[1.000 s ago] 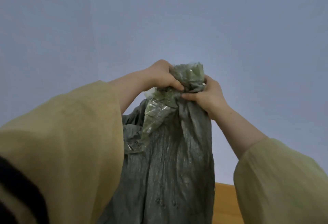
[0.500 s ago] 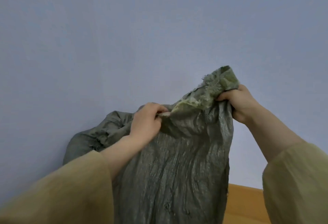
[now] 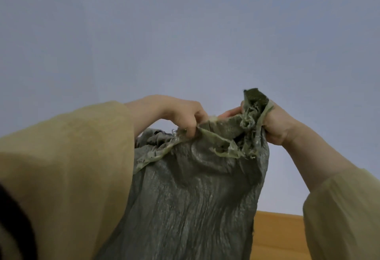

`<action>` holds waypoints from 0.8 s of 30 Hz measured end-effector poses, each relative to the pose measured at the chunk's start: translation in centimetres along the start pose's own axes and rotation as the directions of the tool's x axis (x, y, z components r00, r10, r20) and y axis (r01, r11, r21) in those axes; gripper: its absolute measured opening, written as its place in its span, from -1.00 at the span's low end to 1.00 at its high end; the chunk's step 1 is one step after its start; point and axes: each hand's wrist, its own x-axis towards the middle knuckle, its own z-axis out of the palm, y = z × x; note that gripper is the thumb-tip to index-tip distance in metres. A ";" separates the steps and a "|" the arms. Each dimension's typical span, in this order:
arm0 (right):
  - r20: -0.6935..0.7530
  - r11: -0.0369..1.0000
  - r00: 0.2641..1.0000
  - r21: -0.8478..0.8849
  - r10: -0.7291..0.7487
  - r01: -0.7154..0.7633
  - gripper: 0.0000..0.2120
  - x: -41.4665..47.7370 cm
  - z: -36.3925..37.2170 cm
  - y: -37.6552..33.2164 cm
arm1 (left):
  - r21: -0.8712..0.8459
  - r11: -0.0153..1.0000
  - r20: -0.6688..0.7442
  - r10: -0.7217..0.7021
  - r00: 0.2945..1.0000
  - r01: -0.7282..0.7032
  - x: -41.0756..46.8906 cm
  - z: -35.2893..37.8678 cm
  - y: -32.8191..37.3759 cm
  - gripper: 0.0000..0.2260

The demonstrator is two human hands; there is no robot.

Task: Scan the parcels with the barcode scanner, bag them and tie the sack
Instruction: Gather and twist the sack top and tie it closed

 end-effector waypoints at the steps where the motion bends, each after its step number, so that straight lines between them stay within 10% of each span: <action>1: -0.057 0.999 0.998 0.051 0.008 -0.005 -0.65 -0.1 -0.6 0.2 | 0.005 1.000 -0.033 -0.028 0.999 0.028 0.0 -0.3 -0.2 -0.77; 10: -0.527 0.911 0.753 0.328 0.396 -0.249 -0.65 1.8 -2.0 -0.7 | -0.126 0.990 -0.300 -0.101 0.949 0.066 -2.8 -6.6 -1.7 -0.69; 12: -0.695 0.982 0.694 0.139 0.187 -0.124 -0.40 3.2 -1.4 -1.1 | -0.099 0.993 -0.400 -0.104 0.910 0.070 -2.4 -6.9 -1.4 -0.65; 14: -0.724 0.892 0.651 -0.423 -0.227 -0.160 -0.23 3.5 -0.1 -1.8 | -0.093 0.994 -0.463 -0.089 0.882 0.052 -2.0 -6.7 -1.2 -0.67; 17: -0.459 0.581 0.813 -0.791 -0.359 -0.190 -0.09 3.5 2.4 -2.3 | -0.103 0.994 -0.518 -0.076 0.852 0.027 -1.6 -5.8 -0.9 -0.67; 20: -0.196 0.902 0.979 -0.430 -0.056 -0.035 -0.03 4.5 3.6 -1.5 | -0.101 0.995 -0.528 -0.050 0.848 -0.004 -1.4 -4.9 -0.7 -0.66; 24: -0.162 0.970 0.986 -0.233 0.030 -0.068 0.17 6.4 4.1 0.5 | -0.202 0.974 -0.474 -0.011 0.881 -0.097 -1.9 -3.9 0.1 -0.82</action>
